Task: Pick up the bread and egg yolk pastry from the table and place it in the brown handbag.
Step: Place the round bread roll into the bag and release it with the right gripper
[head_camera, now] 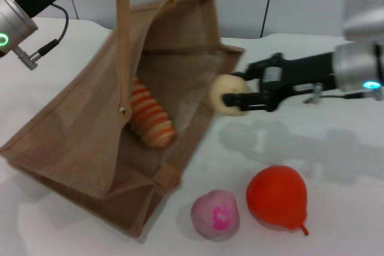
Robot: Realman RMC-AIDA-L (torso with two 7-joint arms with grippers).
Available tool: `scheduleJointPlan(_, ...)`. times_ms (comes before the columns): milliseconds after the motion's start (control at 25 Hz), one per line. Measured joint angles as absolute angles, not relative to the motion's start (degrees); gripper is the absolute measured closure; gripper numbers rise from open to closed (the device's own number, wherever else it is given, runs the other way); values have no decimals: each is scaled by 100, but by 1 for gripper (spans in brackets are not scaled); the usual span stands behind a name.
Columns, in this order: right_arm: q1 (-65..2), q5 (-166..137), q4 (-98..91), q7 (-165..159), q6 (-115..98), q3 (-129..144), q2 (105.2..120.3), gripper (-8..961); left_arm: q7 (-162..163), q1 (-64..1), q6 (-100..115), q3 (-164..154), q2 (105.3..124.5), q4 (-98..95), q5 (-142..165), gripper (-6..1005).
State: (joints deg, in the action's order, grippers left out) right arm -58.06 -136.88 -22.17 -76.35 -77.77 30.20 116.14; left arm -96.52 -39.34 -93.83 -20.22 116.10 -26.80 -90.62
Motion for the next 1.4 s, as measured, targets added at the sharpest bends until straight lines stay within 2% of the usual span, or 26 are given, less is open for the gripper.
scheduleJointPlan(320,-6893,-13215,-733,-7077,-6337,3647,11689,461,-9397,-4047,-9834,-1956,11562,-2725,-9138,880)
scheduleJointPlan(520,-7294,-13028,135,-6011,-5209,3578,11725,462,-9378,-4067,-9944,-1958,11558,-2726,-9295,880)
scheduleJointPlan(960,-7029,-13047,966,-3458,-4661,2077,11702,460,-9362,-3967,-9952,-1922,11498,-2686,-9328,880)
scheduleJointPlan(1200,-6868,-13058,1122,-3158,-4910,1743,11657,203,-9455,-3719,-9868,-1662,11496,-2679,-9344,881)
scheduleJointPlan(1360,-6613,-13035,994,-3269,-5467,1708,11592,89,-9525,-3581,-9780,-1533,11500,-2673,-9343,860)
scheduleJointPlan(1400,-6372,-13020,653,-3619,-5952,1705,11567,61,-9544,-3542,-9733,-1518,11501,-2672,-9342,855)
